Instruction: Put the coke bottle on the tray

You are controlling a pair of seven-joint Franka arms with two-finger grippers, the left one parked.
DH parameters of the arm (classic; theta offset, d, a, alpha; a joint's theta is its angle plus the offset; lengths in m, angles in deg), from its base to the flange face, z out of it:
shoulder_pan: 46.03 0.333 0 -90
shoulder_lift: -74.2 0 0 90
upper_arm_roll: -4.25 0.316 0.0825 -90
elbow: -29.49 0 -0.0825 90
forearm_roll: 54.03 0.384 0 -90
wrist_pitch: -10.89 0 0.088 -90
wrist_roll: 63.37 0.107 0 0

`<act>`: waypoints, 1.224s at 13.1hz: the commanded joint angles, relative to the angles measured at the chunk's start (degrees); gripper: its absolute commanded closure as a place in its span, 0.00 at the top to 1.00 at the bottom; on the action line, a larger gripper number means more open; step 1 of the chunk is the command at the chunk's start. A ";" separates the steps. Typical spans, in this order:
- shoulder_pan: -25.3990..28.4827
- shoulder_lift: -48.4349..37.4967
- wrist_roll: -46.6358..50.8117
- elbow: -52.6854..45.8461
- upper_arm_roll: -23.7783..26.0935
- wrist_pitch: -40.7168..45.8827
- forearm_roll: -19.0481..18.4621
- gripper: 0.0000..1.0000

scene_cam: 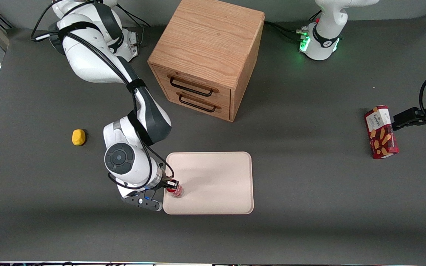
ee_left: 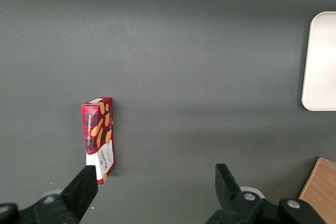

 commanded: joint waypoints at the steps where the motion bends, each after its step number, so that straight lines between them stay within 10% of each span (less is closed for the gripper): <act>1: -0.12 -2.39 1.39 -0.04 0.14 0.61 -0.04 1.00; 12: -1.08 -23.75 0.70 1.81 0.32 24.85 -0.13 1.00; 16: -12.29 -39.54 -15.62 20.21 4.16 24.96 0.22 1.00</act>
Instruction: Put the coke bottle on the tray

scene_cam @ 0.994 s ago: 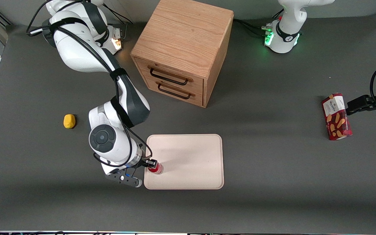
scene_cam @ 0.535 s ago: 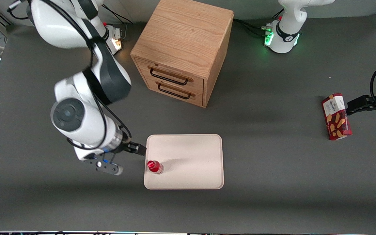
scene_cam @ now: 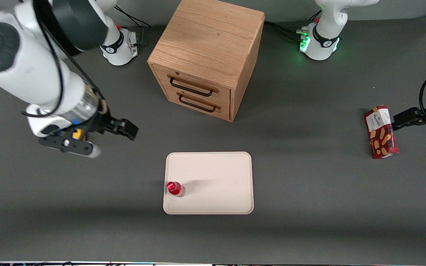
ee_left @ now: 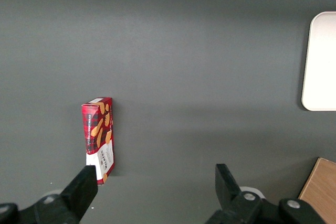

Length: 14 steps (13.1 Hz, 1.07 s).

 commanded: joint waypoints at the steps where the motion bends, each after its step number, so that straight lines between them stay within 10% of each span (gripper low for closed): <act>1: -11.92 -14.48 -10.83 19.22 5.96 -2.50 0.19 1.00; 5: -22.76 -22.59 -26.21 30.76 6.60 -6.02 -0.25 1.00; 14: -22.60 -24.89 -37.49 34.65 -2.62 -9.10 -0.43 1.00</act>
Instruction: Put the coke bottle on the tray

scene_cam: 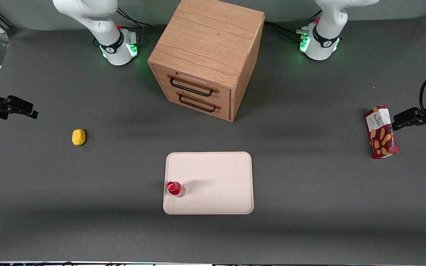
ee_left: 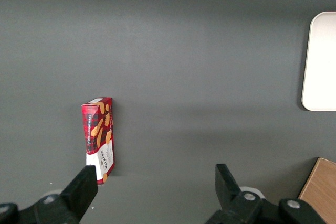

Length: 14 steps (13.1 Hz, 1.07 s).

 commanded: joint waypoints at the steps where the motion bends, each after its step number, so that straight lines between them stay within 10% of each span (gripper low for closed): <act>1: 2.15 -3.74 -1.92 1.83 -1.71 -0.87 -0.50 1.00; 14: 5.76 -2.60 -1.75 -1.42 -4.97 -0.25 -0.58 1.00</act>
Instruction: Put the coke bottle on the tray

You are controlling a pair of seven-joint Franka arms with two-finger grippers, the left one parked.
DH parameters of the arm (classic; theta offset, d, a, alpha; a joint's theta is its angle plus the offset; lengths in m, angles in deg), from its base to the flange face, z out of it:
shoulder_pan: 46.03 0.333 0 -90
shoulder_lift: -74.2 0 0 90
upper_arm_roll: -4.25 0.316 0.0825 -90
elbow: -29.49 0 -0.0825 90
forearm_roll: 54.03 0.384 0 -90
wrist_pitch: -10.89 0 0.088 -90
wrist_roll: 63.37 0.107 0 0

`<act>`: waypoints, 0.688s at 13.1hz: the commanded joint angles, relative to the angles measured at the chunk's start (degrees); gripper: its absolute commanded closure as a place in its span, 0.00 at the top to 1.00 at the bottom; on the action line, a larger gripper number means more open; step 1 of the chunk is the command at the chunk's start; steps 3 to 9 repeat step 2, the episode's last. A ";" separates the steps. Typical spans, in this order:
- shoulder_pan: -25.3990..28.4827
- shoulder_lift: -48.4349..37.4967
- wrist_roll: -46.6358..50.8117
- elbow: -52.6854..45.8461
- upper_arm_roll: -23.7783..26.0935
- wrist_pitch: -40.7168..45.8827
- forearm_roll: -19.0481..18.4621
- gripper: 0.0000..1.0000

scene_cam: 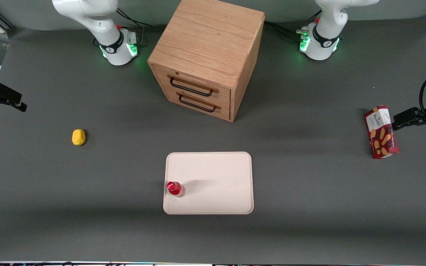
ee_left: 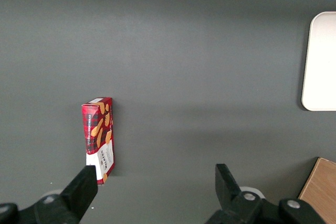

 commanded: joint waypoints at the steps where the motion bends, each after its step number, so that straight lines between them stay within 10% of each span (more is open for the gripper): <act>1: 0.44 0.58 -0.62 -1.14 -0.38 0.66 -0.08 1.00; 9: 0.44 0.49 -0.71 -1.05 -0.38 0.66 -0.08 1.00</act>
